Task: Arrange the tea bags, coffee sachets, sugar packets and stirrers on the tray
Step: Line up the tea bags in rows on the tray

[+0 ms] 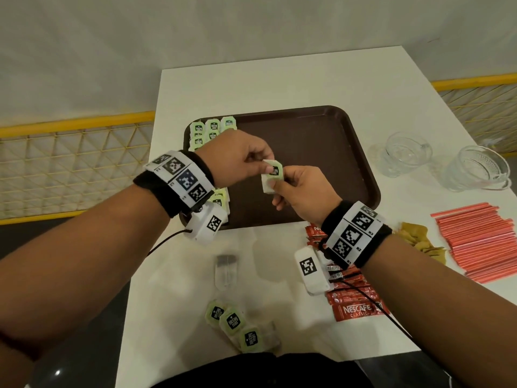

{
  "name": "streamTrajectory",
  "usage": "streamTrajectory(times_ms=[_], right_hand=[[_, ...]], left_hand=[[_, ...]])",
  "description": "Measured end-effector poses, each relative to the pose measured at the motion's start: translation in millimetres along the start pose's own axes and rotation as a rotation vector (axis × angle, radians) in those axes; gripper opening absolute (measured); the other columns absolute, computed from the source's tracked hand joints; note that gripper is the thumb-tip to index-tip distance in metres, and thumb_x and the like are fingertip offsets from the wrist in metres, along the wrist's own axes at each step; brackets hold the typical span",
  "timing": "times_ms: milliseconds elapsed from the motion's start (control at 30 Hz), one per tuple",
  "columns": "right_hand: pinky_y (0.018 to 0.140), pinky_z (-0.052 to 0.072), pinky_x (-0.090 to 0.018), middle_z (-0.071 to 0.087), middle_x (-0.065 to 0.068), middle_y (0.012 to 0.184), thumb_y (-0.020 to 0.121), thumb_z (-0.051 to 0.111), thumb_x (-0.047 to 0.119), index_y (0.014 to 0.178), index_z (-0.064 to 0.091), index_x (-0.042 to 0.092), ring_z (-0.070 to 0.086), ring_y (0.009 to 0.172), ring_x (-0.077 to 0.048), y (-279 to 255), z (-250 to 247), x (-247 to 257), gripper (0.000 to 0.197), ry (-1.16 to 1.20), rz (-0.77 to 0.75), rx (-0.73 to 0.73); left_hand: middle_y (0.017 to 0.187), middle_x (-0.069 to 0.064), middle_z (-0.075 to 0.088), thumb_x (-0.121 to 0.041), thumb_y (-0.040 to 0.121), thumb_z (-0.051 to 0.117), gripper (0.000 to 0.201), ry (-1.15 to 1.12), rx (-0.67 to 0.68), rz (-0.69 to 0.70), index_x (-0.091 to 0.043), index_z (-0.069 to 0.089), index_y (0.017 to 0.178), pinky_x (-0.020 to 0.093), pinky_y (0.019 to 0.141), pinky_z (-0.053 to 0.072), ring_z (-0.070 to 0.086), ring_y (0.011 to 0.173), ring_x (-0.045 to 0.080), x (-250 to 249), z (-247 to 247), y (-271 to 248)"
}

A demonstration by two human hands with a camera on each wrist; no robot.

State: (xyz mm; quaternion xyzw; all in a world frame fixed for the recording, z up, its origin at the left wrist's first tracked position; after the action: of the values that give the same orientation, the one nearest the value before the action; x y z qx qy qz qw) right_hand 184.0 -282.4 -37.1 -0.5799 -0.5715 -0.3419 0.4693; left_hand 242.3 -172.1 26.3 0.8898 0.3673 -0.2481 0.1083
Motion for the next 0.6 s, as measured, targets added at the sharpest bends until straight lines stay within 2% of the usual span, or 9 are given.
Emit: streamTrajectory(times_ms=[100,200,267,333,433,500,567,600], right_hand=[[0.062,0.059,-0.035,0.067,-0.012,0.085,0.096,0.062,0.018,0.109,0.066,0.006,0.065,0.063,-0.02,-3.4,7.0,0.5,0.018,0.035,0.023,0.018],[0.06,0.057,-0.026,0.068,-0.006,0.092,0.094,0.064,0.021,0.114,0.065,0.013,0.066,0.064,-0.013,-8.0,18.8,1.5,0.021,-0.061,0.019,0.101],[0.065,0.055,-0.021,0.069,0.0,0.089,0.091,0.068,0.025,0.11,0.068,0.017,0.067,0.068,-0.01,-11.6,30.6,5.4,0.02,-0.186,-0.032,0.175],[0.067,0.049,-0.015,0.07,0.007,0.087,0.088,0.071,0.027,0.107,0.07,0.021,0.062,0.068,-0.002,-16.7,49.0,11.0,0.02,-0.33,-0.113,0.259],[0.063,0.037,-0.004,0.07,0.013,0.092,0.085,0.071,0.026,0.108,0.07,0.022,0.054,0.063,0.008,-27.1,87.6,15.6,0.024,-0.492,-0.227,0.439],[0.066,0.039,-0.008,0.069,0.013,0.096,0.085,0.072,0.032,0.112,0.068,0.022,0.053,0.065,0.006,-33.3,114.1,15.3,0.029,-0.609,-0.294,0.56],[0.074,0.048,-0.024,0.069,0.01,0.092,0.085,0.071,0.036,0.116,0.066,0.021,0.058,0.075,-0.004,-36.7,133.6,11.5,0.035,-0.693,-0.302,0.639],[0.075,0.048,-0.027,0.065,0.011,0.086,0.084,0.071,0.037,0.118,0.064,0.021,0.058,0.079,-0.009,-37.3,140.3,8.3,0.038,-0.732,-0.29,0.666]], left_hand=[[0.083,-0.008,0.069,-0.03,0.089,0.068,0.013,-0.034,-0.183,-0.1,-0.024,0.071,0.099,0.031,0.071,0.052,0.063,0.074,0.011,19.9,-26.2,-4.7],[0.084,-0.009,0.068,-0.031,0.09,0.067,0.014,-0.025,-0.307,-0.234,-0.026,0.07,0.102,0.029,0.074,0.052,0.062,0.076,0.011,51.6,-49.1,-9.6],[0.087,-0.006,0.069,-0.031,0.089,0.068,0.018,0.043,-0.239,-0.307,-0.023,0.07,0.105,0.029,0.079,0.051,0.061,0.078,0.012,70.7,-48.0,-8.8],[0.092,-0.003,0.07,-0.032,0.088,0.069,0.025,0.111,-0.075,-0.348,-0.018,0.07,0.108,0.026,0.083,0.047,0.062,0.085,0.012,84.7,-32.7,-6.1],[0.092,-0.004,0.069,-0.033,0.085,0.072,0.026,0.165,0.112,-0.41,-0.018,0.071,0.106,0.028,0.087,0.049,0.064,0.091,0.013,102.1,-2.0,-2.5],[0.087,-0.007,0.067,-0.034,0.083,0.074,0.023,0.188,0.123,-0.452,-0.02,0.072,0.101,0.032,0.088,0.051,0.065,0.093,0.015,111.3,8.6,1.8],[0.09,-0.005,0.066,-0.034,0.084,0.073,0.022,0.225,0.1,-0.479,-0.02,0.072,0.1,0.033,0.088,0.051,0.064,0.096,0.017,116.6,11.1,6.7],[0.095,-0.003,0.068,-0.034,0.085,0.072,0.023,0.242,0.089,-0.489,-0.019,0.073,0.101,0.033,0.088,0.051,0.064,0.097,0.018,118.6,10.8,9.2]])
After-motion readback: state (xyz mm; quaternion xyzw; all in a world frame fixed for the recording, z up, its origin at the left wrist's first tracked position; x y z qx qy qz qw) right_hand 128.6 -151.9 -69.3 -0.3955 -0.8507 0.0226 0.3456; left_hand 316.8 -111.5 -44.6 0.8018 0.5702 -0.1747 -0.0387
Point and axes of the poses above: each hand's wrist, its own y-axis towards the middle knuckle, its own z-axis out of the palm, x = y × z, the point moved 8 cm from there along y, towards the middle knuckle
